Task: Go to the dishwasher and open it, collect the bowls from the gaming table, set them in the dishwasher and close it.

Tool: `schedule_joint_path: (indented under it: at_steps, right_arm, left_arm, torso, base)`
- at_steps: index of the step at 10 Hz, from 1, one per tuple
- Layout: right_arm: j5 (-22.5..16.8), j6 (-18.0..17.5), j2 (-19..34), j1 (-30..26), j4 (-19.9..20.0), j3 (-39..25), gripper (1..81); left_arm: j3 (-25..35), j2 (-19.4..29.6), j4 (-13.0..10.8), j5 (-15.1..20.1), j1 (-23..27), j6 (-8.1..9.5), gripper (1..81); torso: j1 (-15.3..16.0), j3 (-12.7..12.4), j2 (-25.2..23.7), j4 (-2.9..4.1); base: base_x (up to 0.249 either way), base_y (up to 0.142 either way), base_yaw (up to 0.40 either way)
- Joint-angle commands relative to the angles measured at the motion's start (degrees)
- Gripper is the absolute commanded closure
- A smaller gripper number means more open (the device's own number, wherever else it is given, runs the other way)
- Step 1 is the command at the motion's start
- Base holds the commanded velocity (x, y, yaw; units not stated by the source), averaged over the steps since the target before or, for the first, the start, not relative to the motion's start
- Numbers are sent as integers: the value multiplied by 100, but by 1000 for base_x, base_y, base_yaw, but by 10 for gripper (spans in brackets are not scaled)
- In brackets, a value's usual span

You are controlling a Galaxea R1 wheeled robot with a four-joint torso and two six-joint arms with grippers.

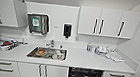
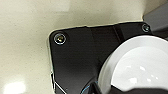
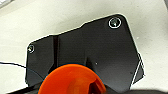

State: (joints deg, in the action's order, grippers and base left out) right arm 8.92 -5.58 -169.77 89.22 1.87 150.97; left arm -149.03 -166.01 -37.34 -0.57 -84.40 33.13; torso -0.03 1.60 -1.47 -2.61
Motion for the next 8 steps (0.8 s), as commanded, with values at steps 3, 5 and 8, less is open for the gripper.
schedule_joint_path:
  at_steps: [3, 5, 8]
  right_arm:
    - [-303, 13, 37, -225, -46, -16, 811]
    - [-303, 13, 28, -225, -54, -16, 811]
    - [-303, 13, 28, -233, -46, -16, 811]
  left_arm:
    - [14, 59, -54, 215, 278, 0, 811]
    - [14, 50, -54, 215, 278, 0, 811]
    - [14, 50, -54, 215, 278, 0, 811]
  torso:
    - [3, 2, 2, 0]
    - [3, 0, 2, 0]
    - [3, 2, 2, 0]
  base:
    - [147, -76, 0]
    - [147, -76, 0]
    - [147, -76, 0]
